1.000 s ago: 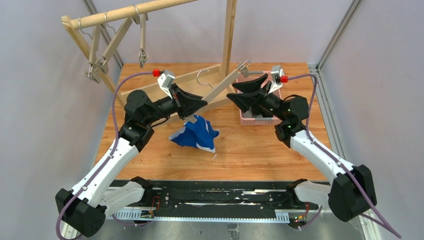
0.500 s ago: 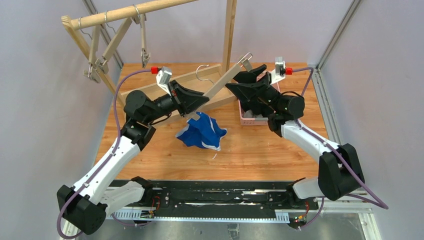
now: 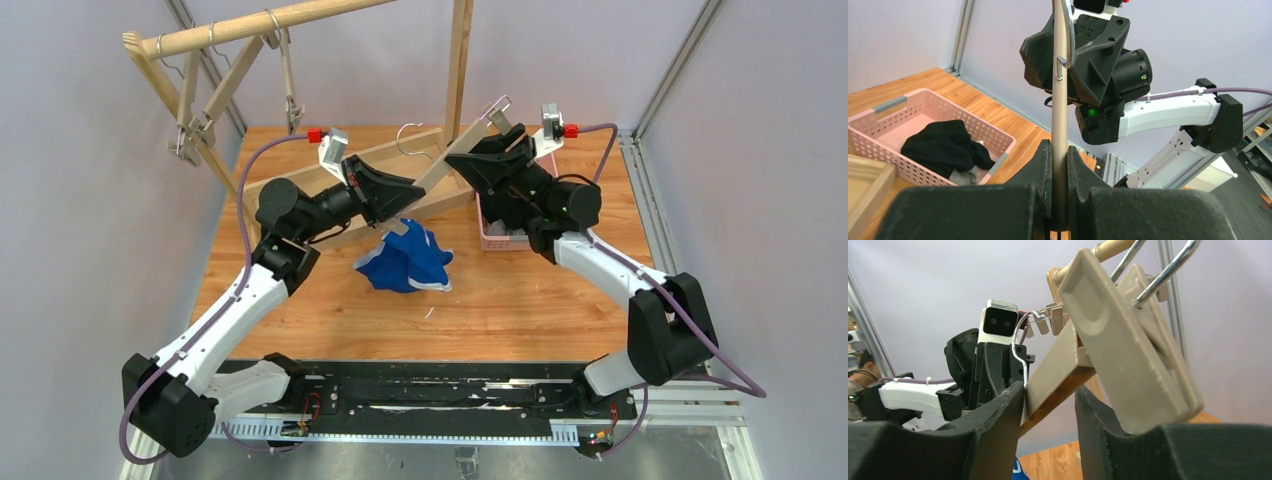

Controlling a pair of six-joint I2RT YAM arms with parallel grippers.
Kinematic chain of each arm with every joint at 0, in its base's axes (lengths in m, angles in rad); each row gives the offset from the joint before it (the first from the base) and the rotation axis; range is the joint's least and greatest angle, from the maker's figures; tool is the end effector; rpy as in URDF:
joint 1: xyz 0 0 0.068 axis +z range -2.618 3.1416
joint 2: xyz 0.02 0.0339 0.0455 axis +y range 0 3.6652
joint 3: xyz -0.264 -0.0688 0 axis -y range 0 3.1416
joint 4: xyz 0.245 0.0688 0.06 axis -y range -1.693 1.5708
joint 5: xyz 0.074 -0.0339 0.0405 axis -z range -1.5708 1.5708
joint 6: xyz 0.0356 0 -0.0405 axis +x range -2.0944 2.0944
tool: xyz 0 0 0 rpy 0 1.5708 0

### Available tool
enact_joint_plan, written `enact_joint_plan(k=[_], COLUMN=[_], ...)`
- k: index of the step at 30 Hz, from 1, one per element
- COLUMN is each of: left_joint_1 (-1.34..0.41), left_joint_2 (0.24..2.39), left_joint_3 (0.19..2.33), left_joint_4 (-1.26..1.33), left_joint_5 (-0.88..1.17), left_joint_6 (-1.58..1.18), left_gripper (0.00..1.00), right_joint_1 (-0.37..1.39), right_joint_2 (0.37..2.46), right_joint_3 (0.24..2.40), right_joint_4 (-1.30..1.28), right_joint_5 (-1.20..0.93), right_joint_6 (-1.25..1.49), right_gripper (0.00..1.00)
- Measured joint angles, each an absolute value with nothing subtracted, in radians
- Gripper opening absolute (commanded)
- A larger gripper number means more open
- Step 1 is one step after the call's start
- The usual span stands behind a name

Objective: Remove the underwear clipped to the hanger

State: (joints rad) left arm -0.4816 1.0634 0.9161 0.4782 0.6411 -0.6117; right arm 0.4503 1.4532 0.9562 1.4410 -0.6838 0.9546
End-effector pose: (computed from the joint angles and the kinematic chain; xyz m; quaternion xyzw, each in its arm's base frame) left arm 0.2027 -0.1300 0.4009 0.2201 0.5669 -0.5579 0.5647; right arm 0.2536 0.1476 0.3939 -0.2364 0.3608 0.6579 0.6173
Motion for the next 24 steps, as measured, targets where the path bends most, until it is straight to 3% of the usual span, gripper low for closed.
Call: enact_joint_plan(k=[3, 6, 14, 17, 20, 24], left_joint_1=[-0.482, -0.482, -0.482, -0.482, -0.482, -0.493], left_joint_2=[1.072, 1.081, 1.093, 1.095, 1.095, 1.089], left_joint_3=[0.916, 0.916, 0.916, 0.916, 0.913, 0.886], left_joint_4=[0.493, 0.506, 0.566, 0.571, 0.575, 0.570], left_joint_5=[0.634, 0.620, 0.622, 0.624, 0.619, 0.612], left_joint_6=[-0.614, -0.619, -0.615, -0.615, -0.616, -0.620], left_gripper=[0.00, 0.00, 0.02, 0.18, 0.44, 0.61], right_joint_1=[0.457, 0.461, 0.464, 0.464, 0.464, 0.479], right_joint_2=[1.473, 1.484, 1.487, 1.487, 1.487, 1.486], right_joint_3=[0.976, 0.992, 1.023, 1.023, 1.023, 1.023], right_joint_4=[1.443, 1.445, 1.446, 1.450, 1.463, 1.460], right_joint_5=[-0.687, -0.688, -0.692, -0.692, -0.705, -0.738], right_joint_6=[0.966, 0.989, 1.048, 1.048, 1.046, 1.015], right_gripper=[0.27, 0.02, 0.01, 0.01, 0.01, 0.01])
